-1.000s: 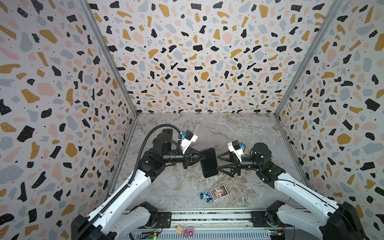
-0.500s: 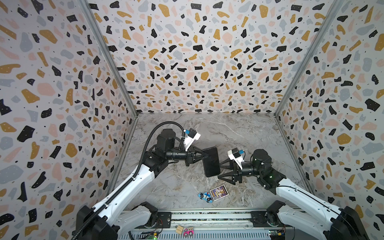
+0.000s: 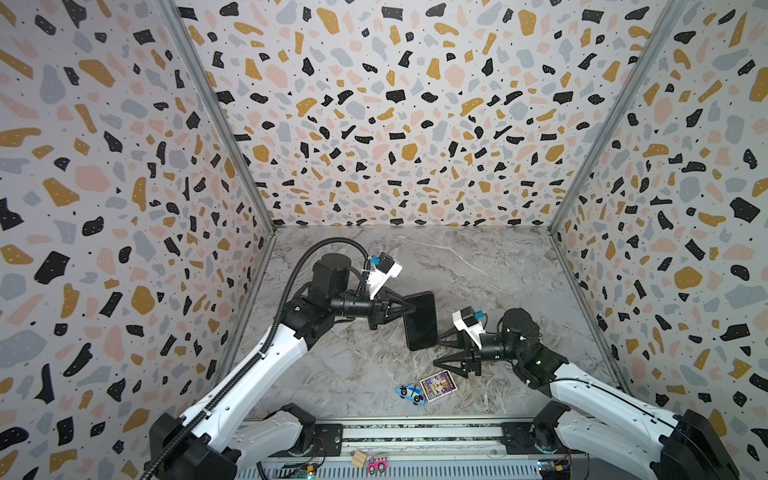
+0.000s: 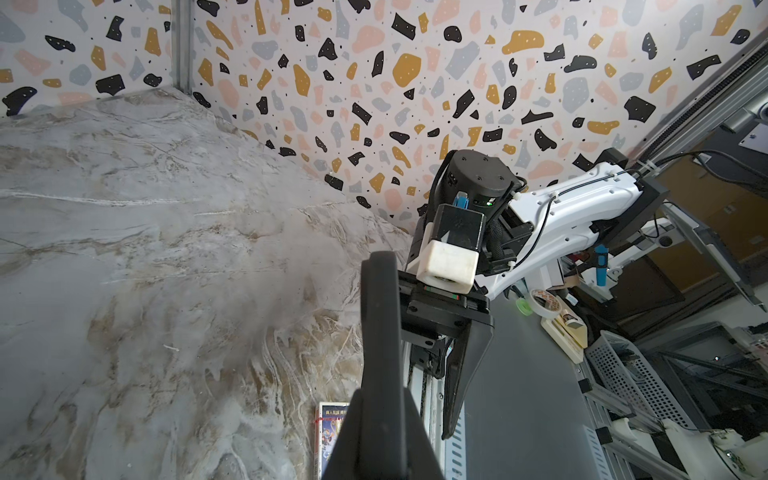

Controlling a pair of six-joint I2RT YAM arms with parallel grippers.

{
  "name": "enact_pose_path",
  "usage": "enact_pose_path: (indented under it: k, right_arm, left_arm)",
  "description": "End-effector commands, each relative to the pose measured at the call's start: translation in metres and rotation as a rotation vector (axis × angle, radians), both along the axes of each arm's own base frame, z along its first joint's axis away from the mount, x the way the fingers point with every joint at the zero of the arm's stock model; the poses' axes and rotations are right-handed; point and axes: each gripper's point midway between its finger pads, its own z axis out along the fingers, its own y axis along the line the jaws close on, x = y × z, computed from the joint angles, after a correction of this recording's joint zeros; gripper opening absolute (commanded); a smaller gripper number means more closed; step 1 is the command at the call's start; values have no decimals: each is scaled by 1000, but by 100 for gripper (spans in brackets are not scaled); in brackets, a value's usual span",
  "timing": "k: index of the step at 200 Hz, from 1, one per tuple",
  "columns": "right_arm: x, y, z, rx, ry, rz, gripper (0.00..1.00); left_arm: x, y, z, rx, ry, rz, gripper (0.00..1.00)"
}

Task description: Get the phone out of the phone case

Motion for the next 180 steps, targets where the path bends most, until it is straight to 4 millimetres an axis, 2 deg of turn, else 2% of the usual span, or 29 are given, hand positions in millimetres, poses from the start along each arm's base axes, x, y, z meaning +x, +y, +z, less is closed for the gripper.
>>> enact_pose_path:
  k: [1, 25, 72, 136, 180]
  right_arm:
    - [-5, 2, 21, 58, -127, 46, 66]
    - [-11, 3, 22, 54, -188, 101, 66]
    - [-8, 11, 16, 23, -274, 173, 65]
    - [-1, 19, 12, -84, -241, 250, 65]
    - [1, 19, -3, -163, -189, 276, 59]
  left_arm:
    - [-4, 2, 13, -18, -58, -6, 0]
    - [-6, 5, 14, -10, -60, 2, 0]
    - [-8, 8, 15, 7, -64, 17, 0]
    - [-12, 14, 17, 11, -99, 40, 0]
    - [-13, 14, 19, 0, -107, 40, 0]
